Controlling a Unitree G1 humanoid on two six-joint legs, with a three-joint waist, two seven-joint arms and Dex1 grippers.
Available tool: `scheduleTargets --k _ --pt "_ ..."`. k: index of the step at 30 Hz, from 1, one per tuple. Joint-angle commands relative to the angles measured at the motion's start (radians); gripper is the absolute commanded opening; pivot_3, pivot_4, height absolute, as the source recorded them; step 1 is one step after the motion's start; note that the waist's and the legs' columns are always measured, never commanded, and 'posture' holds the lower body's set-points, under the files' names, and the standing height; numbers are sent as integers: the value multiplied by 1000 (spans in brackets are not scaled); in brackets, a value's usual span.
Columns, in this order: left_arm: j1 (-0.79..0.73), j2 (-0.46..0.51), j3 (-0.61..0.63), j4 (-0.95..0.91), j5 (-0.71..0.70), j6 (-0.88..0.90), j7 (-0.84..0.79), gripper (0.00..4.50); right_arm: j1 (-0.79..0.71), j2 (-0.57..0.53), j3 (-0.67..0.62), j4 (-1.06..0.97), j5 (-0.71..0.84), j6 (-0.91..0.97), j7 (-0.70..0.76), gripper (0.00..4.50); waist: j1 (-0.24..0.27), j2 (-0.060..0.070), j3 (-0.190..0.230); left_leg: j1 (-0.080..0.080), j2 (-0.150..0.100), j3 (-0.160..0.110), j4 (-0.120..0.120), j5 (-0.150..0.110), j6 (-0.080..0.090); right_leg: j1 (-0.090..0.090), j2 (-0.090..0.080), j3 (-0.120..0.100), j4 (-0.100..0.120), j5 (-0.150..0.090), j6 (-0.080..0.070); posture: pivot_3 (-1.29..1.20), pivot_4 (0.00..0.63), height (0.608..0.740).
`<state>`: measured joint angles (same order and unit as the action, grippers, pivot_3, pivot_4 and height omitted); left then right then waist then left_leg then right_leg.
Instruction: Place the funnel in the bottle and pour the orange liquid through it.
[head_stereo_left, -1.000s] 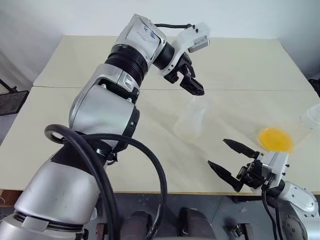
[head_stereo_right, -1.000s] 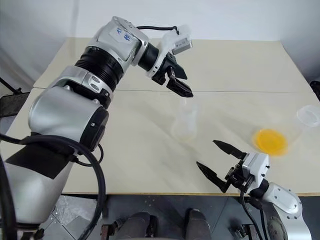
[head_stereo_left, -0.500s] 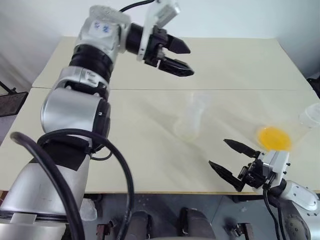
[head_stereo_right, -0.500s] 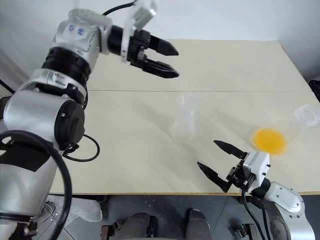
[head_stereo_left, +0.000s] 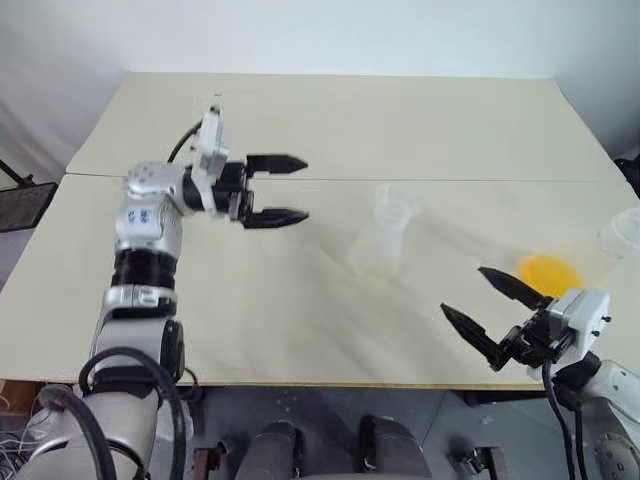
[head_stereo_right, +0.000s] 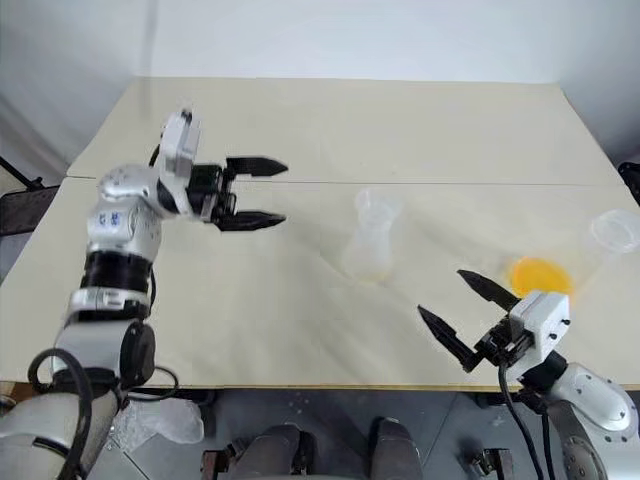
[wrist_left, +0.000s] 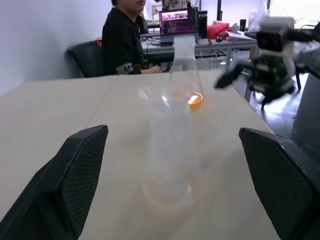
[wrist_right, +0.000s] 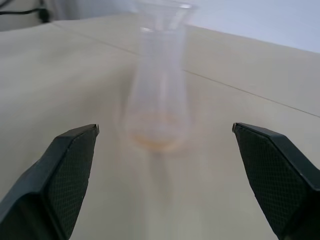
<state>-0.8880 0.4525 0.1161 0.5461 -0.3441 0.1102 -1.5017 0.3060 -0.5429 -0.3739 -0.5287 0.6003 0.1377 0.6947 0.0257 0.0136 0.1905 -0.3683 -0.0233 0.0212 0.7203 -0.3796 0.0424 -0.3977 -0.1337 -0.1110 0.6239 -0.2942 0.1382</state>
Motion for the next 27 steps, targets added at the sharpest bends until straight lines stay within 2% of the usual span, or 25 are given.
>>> scheduleTargets --k 1,7,12,16,21,27 --pt "86 13 -27 -117 -59 2 -81 4461 37 11 -48 -71 1 39 -75 4500 2 0 0 0 0 0 0 0 0 0 0 0 0 0 0 0 150 740" --pt "203 -1 -43 -167 -94 -35 -33 4461 160 69 -125 -138 -2 48 -162 4500 2 0 0 0 -1 0 0 0 0 0 0 1 0 0 0 0 150 740" --pt "229 -19 -43 -178 -108 -56 4 4461 292 172 -176 -208 -34 -6 -209 4500 1 0 -1 1 0 1 0 0 0 1 0 2 0 0 0 0 150 740" --pt "216 -33 -36 -149 -105 -89 29 4461 331 243 -201 -231 -62 -37 -270 4500 -1 0 -2 3 0 3 -1 0 0 1 1 4 -1 0 0 0 150 740" --pt "220 -52 -44 -171 -116 -86 40 4461 301 263 -239 -208 -86 -34 -343 4500 -2 0 -2 4 0 4 -1 0 0 1 1 5 -1 0 0 0 150 740" --pt "233 -51 -46 -192 -123 -80 49 4461 132 174 -279 -145 -91 57 -439 4500 -2 0 -2 5 0 6 -2 0 0 1 1 7 -1 0 0 0 150 740"
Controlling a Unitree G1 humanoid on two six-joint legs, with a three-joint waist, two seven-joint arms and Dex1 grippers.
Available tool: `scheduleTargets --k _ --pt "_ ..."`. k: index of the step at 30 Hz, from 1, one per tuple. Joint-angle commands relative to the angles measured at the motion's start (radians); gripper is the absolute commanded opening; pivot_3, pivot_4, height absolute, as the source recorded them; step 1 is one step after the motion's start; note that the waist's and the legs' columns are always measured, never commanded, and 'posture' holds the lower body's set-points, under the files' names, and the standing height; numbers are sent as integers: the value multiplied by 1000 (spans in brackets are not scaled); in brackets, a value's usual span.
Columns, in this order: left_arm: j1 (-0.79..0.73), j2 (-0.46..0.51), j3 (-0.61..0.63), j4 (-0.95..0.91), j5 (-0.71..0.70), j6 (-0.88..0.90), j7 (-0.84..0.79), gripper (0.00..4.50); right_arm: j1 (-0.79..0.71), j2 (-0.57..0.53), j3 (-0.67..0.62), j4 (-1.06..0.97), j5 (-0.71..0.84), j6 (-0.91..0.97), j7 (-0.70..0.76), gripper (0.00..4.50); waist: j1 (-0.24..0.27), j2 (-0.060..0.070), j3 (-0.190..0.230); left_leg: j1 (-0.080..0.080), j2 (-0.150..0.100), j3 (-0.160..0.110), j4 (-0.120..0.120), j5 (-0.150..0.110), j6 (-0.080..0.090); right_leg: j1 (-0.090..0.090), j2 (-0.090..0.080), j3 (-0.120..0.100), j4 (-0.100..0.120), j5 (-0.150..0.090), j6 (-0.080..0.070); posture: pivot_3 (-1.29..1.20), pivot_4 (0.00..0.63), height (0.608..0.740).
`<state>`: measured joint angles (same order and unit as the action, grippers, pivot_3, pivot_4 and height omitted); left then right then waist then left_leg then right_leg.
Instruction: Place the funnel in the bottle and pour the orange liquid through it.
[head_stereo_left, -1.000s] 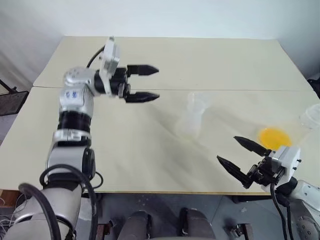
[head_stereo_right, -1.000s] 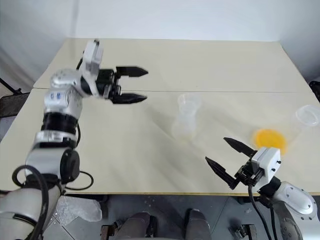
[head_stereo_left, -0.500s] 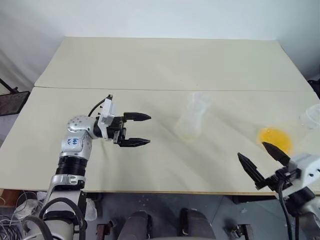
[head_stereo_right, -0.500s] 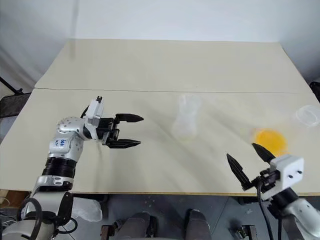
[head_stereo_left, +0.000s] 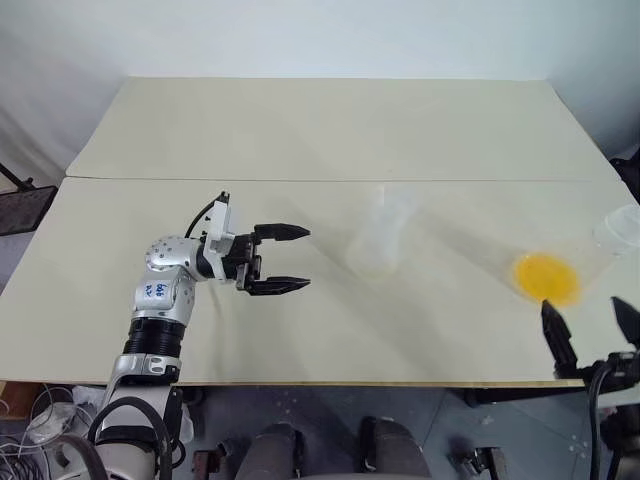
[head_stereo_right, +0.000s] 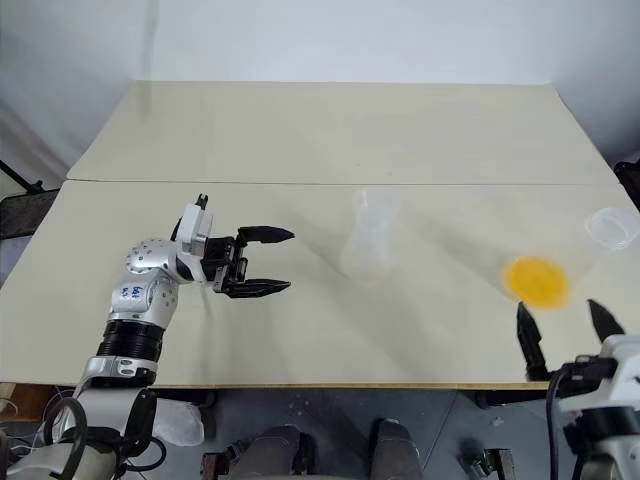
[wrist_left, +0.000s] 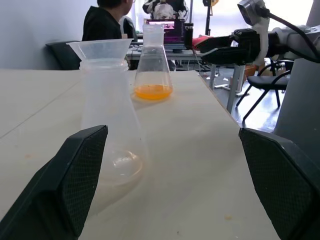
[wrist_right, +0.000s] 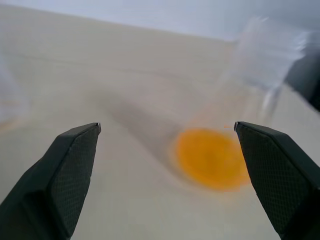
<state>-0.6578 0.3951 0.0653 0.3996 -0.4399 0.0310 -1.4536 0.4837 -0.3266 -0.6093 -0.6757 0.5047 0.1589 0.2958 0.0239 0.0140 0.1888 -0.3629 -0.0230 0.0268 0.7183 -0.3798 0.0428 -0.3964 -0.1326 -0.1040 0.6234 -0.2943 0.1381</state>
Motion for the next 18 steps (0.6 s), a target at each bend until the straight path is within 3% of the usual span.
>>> scheduleTargets --k 1,9,18 --pt "7 7 3 -55 -29 3 3 4461 -64 -56 -51 7 9 50 -47 4500 0 0 0 0 0 0 0 0 0 0 0 0 0 0 0 0 150 740" --pt "51 2 -4 -132 -58 50 29 4461 -299 -205 -66 152 8 172 -84 4500 -1 0 0 2 0 2 -1 0 1 1 0 1 -1 0 0 0 150 740" --pt "74 2 -5 -171 -65 65 49 4461 -376 -235 -63 160 -12 219 -100 4500 1 0 0 2 0 2 -2 -1 1 1 0 1 -1 0 0 0 150 740"
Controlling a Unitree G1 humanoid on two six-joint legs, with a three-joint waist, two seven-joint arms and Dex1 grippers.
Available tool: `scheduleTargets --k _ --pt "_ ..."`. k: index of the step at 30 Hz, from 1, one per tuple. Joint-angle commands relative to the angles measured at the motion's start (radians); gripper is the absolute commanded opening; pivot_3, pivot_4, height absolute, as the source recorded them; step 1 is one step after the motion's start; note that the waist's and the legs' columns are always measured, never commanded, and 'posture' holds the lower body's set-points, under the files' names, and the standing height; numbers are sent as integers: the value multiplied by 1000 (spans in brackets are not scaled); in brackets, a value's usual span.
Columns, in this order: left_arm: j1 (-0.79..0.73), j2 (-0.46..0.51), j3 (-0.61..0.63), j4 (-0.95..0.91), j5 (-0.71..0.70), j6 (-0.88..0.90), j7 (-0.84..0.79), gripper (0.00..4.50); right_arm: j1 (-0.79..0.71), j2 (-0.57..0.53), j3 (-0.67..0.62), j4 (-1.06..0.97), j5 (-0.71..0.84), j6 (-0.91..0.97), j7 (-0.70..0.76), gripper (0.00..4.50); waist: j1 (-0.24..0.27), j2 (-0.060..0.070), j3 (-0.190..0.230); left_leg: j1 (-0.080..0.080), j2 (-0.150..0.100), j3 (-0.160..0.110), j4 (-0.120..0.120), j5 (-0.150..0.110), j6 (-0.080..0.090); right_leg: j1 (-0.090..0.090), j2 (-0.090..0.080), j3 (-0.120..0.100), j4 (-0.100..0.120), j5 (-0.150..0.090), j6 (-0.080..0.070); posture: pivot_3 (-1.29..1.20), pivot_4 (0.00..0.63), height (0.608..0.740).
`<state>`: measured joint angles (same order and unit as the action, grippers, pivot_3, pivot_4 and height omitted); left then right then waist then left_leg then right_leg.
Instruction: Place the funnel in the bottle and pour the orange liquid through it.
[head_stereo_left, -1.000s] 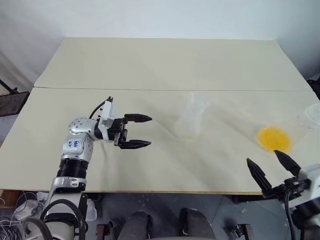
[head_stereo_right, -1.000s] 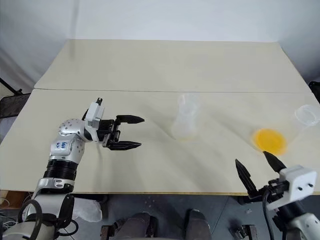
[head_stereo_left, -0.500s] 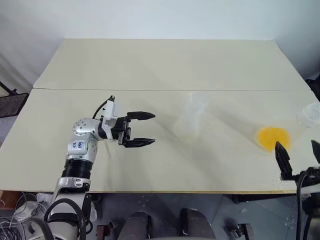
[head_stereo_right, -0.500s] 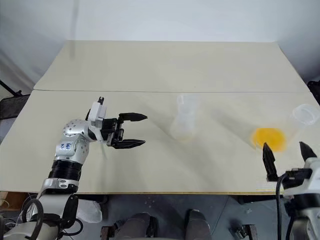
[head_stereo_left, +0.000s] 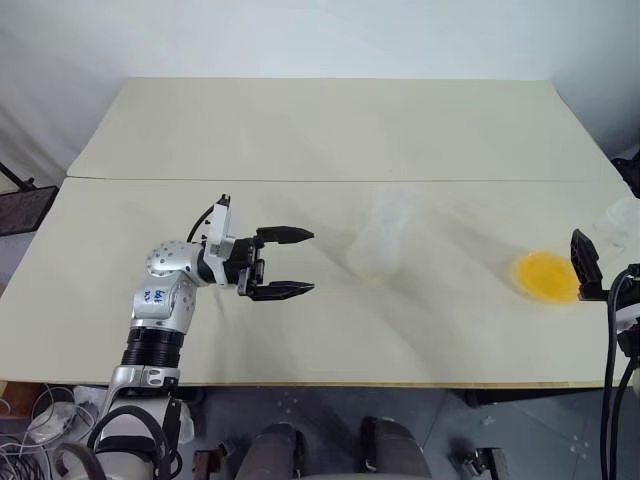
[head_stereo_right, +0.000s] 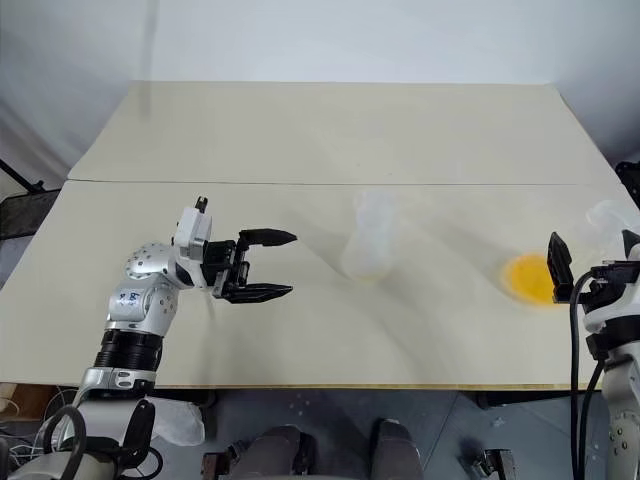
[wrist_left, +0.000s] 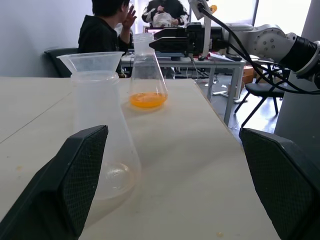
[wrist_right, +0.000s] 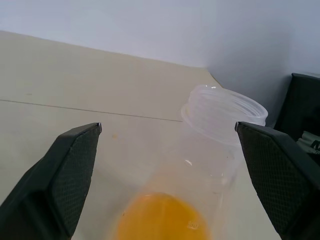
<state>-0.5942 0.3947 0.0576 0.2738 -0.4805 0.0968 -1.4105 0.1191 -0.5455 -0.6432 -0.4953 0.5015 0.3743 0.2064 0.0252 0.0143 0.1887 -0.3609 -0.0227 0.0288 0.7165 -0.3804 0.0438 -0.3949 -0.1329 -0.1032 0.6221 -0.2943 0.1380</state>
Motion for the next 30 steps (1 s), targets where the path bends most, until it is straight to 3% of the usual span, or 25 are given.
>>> scheduleTargets --k 1,18,24,30 --pt "12 3 3 -49 -27 0 8 4461 -16 -15 -29 -33 -9 12 -18 4500 -1 0 0 0 0 0 0 0 0 0 0 0 0 0 0 0 150 740" --pt "-14 2 2 -11 -32 -6 -4 4461 113 125 -74 -310 50 103 -136 4500 -1 0 0 0 0 0 -1 0 0 0 0 0 -1 0 0 0 150 740" --pt "-35 5 -2 24 -26 -3 -31 4461 151 172 -84 -296 55 83 -134 4500 0 0 0 0 0 0 -1 0 0 0 1 0 -1 0 0 0 150 740" --pt "-55 2 -1 49 -22 -10 -43 4461 98 148 -86 -185 45 46 -110 4500 -3 0 0 1 0 1 -2 0 0 0 1 1 -2 0 0 0 150 740"
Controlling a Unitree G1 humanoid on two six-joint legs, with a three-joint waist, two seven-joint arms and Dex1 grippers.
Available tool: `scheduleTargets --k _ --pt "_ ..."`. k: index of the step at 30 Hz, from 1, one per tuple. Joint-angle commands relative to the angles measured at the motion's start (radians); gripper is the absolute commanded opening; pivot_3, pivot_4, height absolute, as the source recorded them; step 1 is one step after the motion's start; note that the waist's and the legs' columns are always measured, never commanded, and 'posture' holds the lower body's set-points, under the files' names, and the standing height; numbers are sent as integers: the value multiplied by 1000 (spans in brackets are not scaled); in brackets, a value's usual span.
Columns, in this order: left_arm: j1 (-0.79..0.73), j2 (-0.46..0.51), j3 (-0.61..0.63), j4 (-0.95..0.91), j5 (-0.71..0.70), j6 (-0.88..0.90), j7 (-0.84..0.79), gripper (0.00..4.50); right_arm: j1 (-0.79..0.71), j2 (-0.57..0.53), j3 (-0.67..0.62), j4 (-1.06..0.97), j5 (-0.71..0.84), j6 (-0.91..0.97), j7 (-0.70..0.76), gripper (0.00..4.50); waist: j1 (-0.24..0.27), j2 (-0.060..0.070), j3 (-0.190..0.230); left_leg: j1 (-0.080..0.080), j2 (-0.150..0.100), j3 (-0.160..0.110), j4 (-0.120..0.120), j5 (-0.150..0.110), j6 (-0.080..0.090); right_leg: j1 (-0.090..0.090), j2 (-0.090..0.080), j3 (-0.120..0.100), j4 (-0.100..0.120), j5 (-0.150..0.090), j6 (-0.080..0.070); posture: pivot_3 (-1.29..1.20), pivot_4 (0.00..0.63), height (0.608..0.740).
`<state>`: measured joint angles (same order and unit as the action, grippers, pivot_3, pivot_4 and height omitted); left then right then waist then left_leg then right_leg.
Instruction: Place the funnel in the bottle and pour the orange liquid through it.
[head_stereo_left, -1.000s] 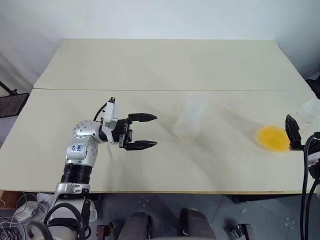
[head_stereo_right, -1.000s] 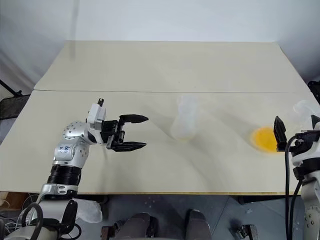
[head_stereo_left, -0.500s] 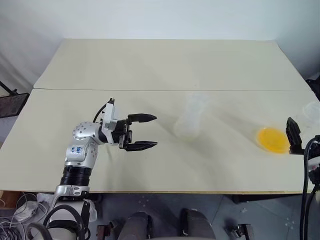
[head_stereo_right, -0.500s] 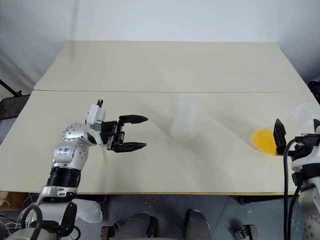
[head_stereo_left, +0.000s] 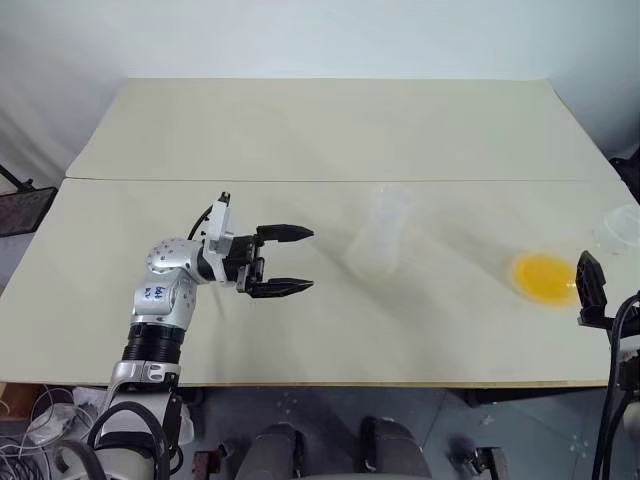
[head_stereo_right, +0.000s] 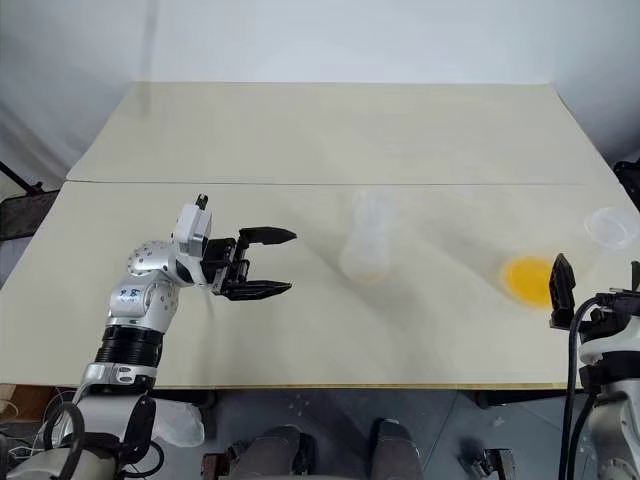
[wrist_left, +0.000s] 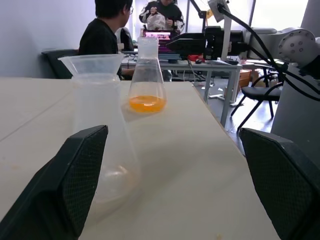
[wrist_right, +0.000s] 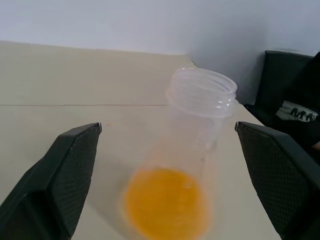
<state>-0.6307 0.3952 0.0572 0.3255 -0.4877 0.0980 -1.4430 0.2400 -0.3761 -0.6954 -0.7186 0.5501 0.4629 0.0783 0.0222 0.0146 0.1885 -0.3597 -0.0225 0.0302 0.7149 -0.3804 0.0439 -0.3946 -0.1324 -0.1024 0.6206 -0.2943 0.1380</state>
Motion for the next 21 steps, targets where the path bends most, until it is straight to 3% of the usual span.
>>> scheduleTargets --k 1,12,21 --pt "-20 2 -1 0 -14 -13 -12 4461 -35 -29 -32 62 -10 -52 25 4500 0 0 0 0 0 0 0 0 0 0 0 0 0 0 0 0 150 740" --pt "10 22 12 -43 -20 -3 -1 4461 -171 -97 -15 323 -61 -149 98 4500 -2 0 0 0 0 1 0 0 0 0 0 1 -1 0 0 0 150 740" --pt "27 30 16 -73 -25 5 19 4461 -230 -123 15 412 -49 -176 180 4500 0 0 0 0 0 2 0 0 0 0 -1 1 -1 0 0 0 150 740"
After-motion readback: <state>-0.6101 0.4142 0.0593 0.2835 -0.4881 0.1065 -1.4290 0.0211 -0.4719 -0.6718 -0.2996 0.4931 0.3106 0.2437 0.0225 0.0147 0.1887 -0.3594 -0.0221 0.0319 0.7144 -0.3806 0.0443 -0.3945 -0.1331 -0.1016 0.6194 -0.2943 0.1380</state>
